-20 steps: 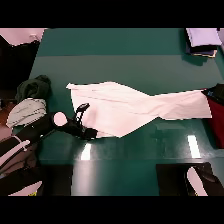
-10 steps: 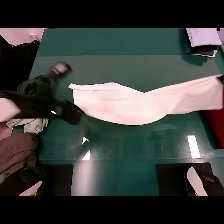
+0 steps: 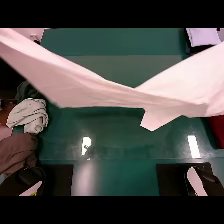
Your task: Fold the shirts.
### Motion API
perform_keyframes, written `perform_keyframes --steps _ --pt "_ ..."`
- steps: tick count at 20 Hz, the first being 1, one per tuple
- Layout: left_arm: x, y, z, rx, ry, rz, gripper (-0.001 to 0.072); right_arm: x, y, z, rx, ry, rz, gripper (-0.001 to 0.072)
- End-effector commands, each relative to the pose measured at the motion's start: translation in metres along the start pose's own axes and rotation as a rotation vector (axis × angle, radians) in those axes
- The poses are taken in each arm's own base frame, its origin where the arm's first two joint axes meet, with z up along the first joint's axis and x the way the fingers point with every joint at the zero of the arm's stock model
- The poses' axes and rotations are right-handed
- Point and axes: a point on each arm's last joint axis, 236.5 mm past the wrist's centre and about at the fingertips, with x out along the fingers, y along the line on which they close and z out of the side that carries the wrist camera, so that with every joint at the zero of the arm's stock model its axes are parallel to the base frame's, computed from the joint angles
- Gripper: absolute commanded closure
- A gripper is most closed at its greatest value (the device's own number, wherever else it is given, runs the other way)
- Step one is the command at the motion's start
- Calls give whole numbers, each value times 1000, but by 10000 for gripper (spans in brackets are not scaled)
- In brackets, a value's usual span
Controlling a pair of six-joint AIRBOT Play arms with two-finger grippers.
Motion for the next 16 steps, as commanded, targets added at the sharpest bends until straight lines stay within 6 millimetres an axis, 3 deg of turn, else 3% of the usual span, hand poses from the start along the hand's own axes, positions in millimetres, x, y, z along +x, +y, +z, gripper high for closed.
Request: perform_keyframes --steps 1,3,5,7,8,9,11,14,16 --pt "-56 0 52 14 -182 18 681 -38 18 44 -64 -134 -30 695" --pt "-67 -1 61 16 -222 16 681 -50 19 62 -77 -171 -58 695" --pt "-65 -1 62 16 -221 16 681 -47 15 69 -66 -164 -69 696" --pt "-54 10 55 24 -188 59 681 -28 4 61 -10 -100 -65 696" --pt "-44 25 43 33 -138 120 680 -12 -5 49 41 -36 -60 696" --pt "-29 44 23 46 -59 197 681 7 -16 32 101 39 -57 695" --pt "2 81 -24 56 104 340 680 47 -37 -19 209 237 -38 695" --pt "55 109 -98 79 295 433 681 97 -63 -112 379 549 0 695" --pt "91 133 -152 38 389 487 681 127 -72 -152 423 661 18 696"
